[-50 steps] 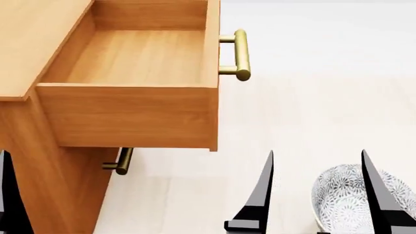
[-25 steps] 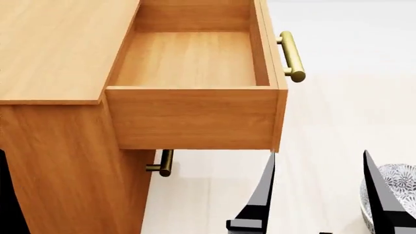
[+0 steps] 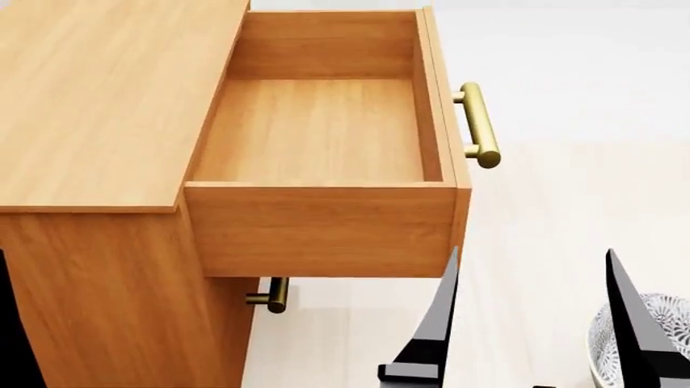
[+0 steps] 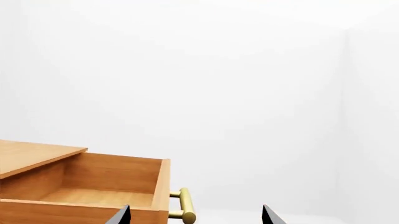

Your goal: Put the bowl on top of the cabinet.

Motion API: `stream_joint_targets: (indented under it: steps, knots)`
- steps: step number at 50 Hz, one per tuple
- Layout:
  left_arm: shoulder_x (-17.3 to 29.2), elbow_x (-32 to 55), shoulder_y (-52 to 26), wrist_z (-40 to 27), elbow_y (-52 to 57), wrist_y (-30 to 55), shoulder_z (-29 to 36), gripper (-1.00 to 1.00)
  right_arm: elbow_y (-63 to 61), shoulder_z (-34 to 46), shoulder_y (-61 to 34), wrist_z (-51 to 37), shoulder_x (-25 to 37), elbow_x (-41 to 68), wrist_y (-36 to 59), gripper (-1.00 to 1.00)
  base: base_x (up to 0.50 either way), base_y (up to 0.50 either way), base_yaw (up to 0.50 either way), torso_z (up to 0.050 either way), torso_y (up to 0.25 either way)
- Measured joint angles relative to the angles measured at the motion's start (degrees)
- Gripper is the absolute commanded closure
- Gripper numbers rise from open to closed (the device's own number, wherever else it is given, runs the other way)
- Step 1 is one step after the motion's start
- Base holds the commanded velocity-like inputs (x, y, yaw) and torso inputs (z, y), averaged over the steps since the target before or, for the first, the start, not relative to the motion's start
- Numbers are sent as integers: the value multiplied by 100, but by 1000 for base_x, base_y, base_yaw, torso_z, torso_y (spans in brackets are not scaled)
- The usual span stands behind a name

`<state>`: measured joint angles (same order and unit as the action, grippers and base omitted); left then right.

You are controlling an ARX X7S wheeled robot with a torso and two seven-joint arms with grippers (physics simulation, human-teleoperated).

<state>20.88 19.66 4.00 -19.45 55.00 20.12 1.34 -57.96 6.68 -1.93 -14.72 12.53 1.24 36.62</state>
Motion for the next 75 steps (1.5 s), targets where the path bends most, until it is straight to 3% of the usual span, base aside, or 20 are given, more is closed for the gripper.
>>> stream_joint_targets:
  steps: [17,25,38,56,63,75]
  knots:
    - [116,113,14,-125,76,-11,13,-100,-41,14,-26,-80,65,82,56,-100,0,0,0,50,0]
    - [156,184,8,-156,107,-3,46,-100,-78,-165,-9,-133,37,296,117,-100,0,0,0,0,0]
    - [206,314,-15,-232,116,11,5,-100,234,-1665,-136,22,-232,1908,493,-100,0,0,0,0,0]
    - [282,455,-40,-317,132,26,-11,-100,1009,-3967,-810,-306,250,4044,2018,-100,0,0,0,0,0]
    - [303,442,-44,-334,107,6,29,-100,1523,-4422,-1279,-619,612,4456,2634,-100,0,0,0,0,0]
    - [334,436,-58,-357,51,-40,71,-100,2759,-4217,-2004,-849,1357,4390,3191,-100,0,0,0,0,0]
